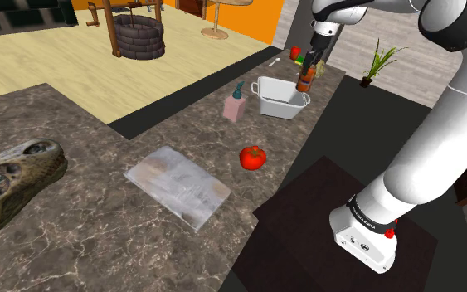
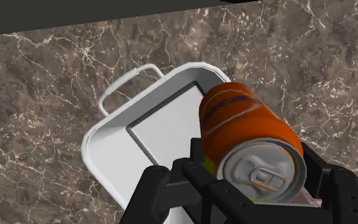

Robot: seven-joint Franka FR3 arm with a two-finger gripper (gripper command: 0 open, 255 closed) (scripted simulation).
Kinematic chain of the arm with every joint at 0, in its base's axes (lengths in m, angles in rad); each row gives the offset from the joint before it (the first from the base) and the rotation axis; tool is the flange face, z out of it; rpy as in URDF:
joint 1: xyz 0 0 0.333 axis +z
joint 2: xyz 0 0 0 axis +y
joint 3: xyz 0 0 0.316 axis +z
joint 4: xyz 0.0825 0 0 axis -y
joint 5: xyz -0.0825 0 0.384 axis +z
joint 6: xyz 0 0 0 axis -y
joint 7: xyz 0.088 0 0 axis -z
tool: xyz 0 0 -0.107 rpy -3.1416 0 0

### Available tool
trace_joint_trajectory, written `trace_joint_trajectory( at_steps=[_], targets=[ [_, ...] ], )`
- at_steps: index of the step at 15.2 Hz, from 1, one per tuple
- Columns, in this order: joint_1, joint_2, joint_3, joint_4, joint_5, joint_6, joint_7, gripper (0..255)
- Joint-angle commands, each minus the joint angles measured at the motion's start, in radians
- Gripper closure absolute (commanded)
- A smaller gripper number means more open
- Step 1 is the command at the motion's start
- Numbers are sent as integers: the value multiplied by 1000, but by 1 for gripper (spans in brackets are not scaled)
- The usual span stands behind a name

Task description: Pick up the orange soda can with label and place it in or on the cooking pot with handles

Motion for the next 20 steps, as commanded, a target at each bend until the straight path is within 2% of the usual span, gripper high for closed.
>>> trace_joint_trajectory(
  at_steps=[1, 5, 6, 7, 20],
  targets=[
    [-13, 99, 7, 140, 38, -48, -9, 255],
    [-59, 286, 25, 423, 94, -153, -14, 255],
    [-74, 338, 31, 508, 108, -186, -12, 255],
    [-98, 417, 40, 639, 126, -239, -7, 255],
    [-84, 432, 48, 486, 134, -74, -18, 255]
  ],
)
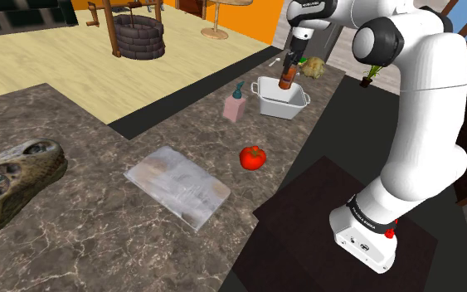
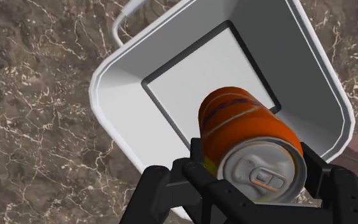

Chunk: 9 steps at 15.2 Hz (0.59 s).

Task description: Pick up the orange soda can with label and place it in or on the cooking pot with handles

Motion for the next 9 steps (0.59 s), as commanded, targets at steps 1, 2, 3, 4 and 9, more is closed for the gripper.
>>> trace_joint_trajectory(
  at_steps=[1, 2, 3, 4, 9],
  targets=[
    [0, 8, 2, -12, 3, 21, -2, 255],
    [0, 12, 3, -20, 4, 32, -3, 255],
    [1, 15, 3, -28, 6, 44, -4, 255],
    [1, 19, 4, -36, 7, 55, -5, 255],
    [1, 21, 5, -40, 8, 61, -6, 255]
  ],
)
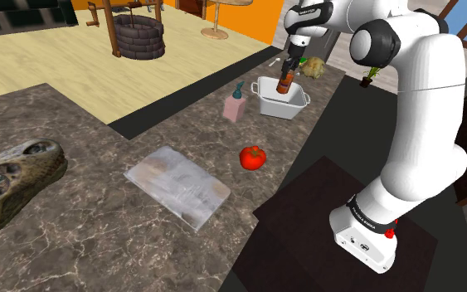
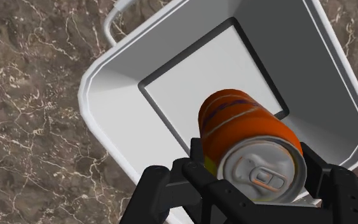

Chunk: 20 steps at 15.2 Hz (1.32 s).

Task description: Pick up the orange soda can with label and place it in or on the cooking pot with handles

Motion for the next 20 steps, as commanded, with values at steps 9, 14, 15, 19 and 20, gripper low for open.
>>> trace_joint_trajectory(
  at_steps=[9, 14, 15, 19, 20],
  targets=[
    [0, 0, 0, 0, 0, 1, 0, 0],
    [-7, -20, -6, 96, -10, -114, 10, 0],
    [-7, -20, -6, 96, -10, -114, 10, 0],
    [-7, -20, -6, 96, -10, -114, 10, 0],
    [-7, -20, -6, 96, -10, -114, 10, 0]
  ],
)
